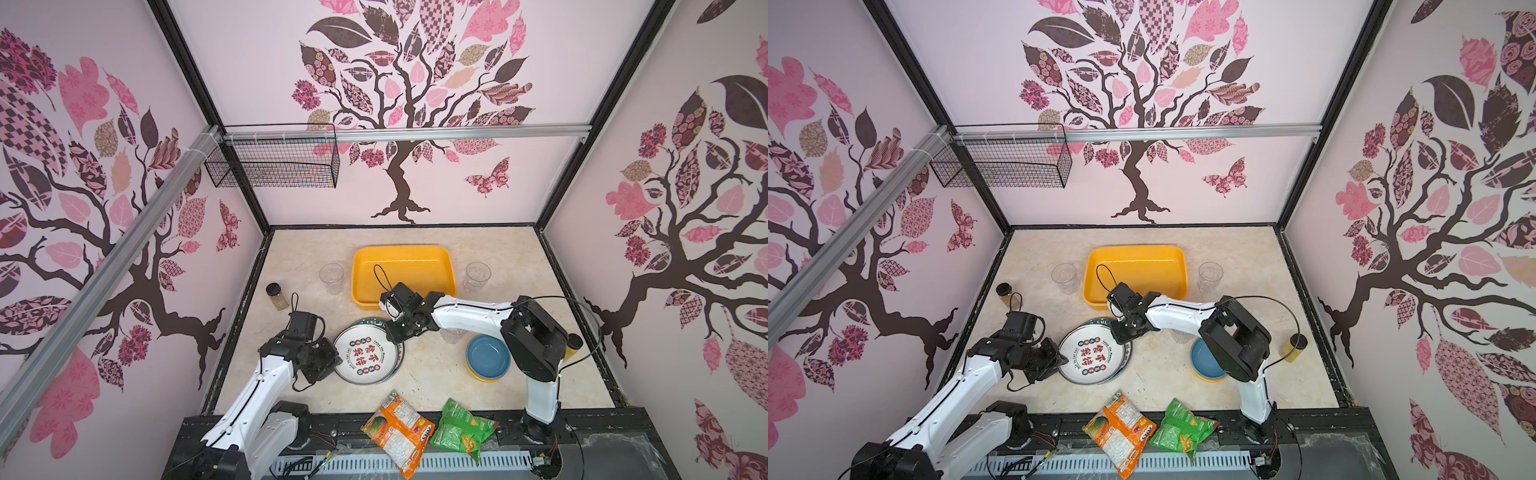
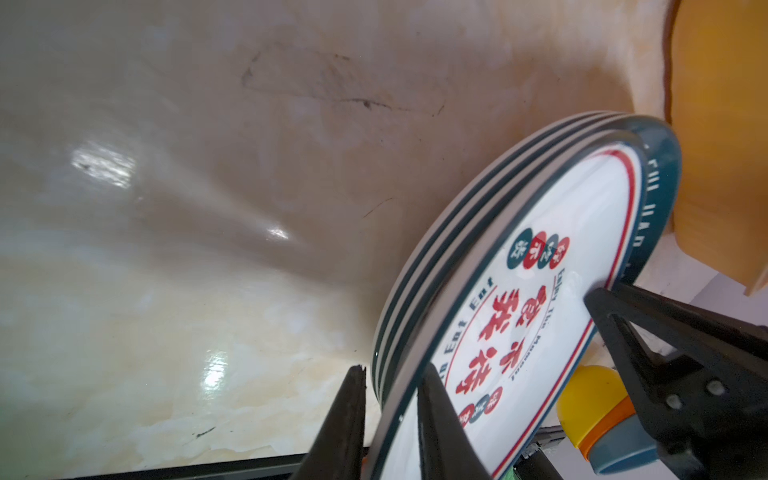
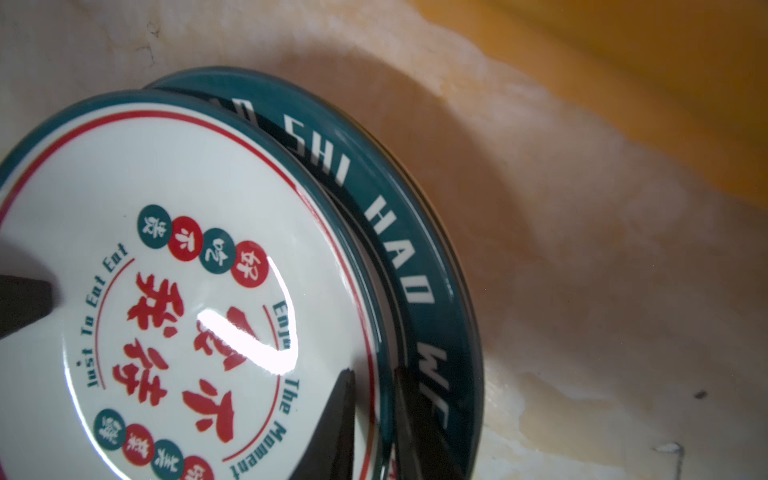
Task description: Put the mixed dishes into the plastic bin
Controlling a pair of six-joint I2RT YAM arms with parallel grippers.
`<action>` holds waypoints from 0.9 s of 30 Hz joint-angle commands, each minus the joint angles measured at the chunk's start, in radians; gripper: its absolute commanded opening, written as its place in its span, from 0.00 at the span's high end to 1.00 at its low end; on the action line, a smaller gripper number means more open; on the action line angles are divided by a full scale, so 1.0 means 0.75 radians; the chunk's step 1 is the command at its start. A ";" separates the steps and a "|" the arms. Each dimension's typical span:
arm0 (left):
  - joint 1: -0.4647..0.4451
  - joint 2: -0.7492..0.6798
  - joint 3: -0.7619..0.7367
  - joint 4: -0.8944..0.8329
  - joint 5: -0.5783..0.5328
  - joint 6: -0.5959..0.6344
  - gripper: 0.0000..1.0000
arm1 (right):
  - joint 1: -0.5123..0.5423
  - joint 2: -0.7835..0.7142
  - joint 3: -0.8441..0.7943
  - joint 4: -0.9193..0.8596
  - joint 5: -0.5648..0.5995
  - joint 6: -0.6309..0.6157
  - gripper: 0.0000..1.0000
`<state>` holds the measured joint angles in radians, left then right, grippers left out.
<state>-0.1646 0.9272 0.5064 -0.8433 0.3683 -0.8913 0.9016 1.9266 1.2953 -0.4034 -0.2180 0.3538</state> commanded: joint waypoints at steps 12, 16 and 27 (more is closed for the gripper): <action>-0.007 -0.031 0.034 -0.011 -0.025 -0.009 1.00 | 0.033 0.000 0.000 -0.015 -0.051 -0.010 0.75; -0.007 -0.053 0.056 -0.020 -0.035 0.000 1.00 | 0.031 -0.045 -0.005 -0.002 -0.020 0.010 0.69; -0.007 -0.142 0.130 0.002 -0.028 0.006 1.00 | 0.010 -0.274 -0.040 0.058 0.111 0.060 0.60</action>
<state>-0.1703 0.8368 0.5606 -0.8539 0.3748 -0.8753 0.9123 1.8271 1.2644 -0.3870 -0.1680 0.3805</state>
